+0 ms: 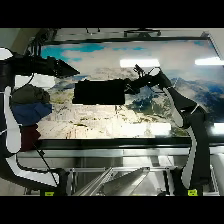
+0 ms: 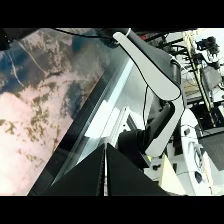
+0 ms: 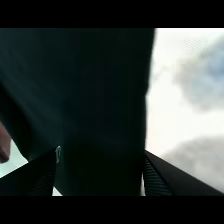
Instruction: Fold the shirts.
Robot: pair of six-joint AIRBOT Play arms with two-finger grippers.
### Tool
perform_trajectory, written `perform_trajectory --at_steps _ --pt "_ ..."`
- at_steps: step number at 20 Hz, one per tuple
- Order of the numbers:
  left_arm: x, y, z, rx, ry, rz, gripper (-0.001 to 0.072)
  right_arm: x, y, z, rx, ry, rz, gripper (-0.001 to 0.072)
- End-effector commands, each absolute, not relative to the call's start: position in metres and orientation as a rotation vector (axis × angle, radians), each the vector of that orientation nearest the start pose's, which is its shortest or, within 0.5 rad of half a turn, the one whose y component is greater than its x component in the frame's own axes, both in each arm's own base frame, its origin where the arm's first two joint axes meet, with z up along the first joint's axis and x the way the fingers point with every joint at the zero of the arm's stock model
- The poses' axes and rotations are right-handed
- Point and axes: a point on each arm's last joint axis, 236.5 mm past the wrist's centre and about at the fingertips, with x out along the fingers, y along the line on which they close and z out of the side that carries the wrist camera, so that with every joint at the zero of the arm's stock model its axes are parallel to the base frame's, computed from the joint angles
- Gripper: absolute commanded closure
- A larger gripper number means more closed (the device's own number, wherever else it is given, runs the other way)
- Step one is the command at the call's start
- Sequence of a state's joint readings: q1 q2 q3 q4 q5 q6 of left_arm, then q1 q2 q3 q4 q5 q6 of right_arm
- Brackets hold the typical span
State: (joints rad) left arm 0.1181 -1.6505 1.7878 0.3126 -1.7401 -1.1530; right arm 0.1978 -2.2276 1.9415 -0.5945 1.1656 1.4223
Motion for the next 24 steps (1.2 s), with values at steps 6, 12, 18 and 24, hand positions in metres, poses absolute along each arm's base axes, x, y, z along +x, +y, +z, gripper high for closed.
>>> perform_trajectory --at_steps 6,12,18,24 --pt "0.403 -0.176 0.205 -0.566 1.028 -1.24 0.0687 0.525 0.331 -0.051 0.794 1.238 0.858 0.0697" --pt "0.406 -0.177 0.205 -0.568 1.021 -1.234 0.0686 0.593 0.154 0.068 0.611 0.948 0.395 0.07" --pt "0.408 -0.177 0.205 -0.571 1.015 -1.227 0.0687 0.542 -0.144 0.124 0.7 0.836 -0.159 0.0699" --pt "0.412 -0.18 0.206 -0.574 1.001 -1.216 0.0687 0.402 -0.291 0.055 0.85 0.87 -0.588 0.07"
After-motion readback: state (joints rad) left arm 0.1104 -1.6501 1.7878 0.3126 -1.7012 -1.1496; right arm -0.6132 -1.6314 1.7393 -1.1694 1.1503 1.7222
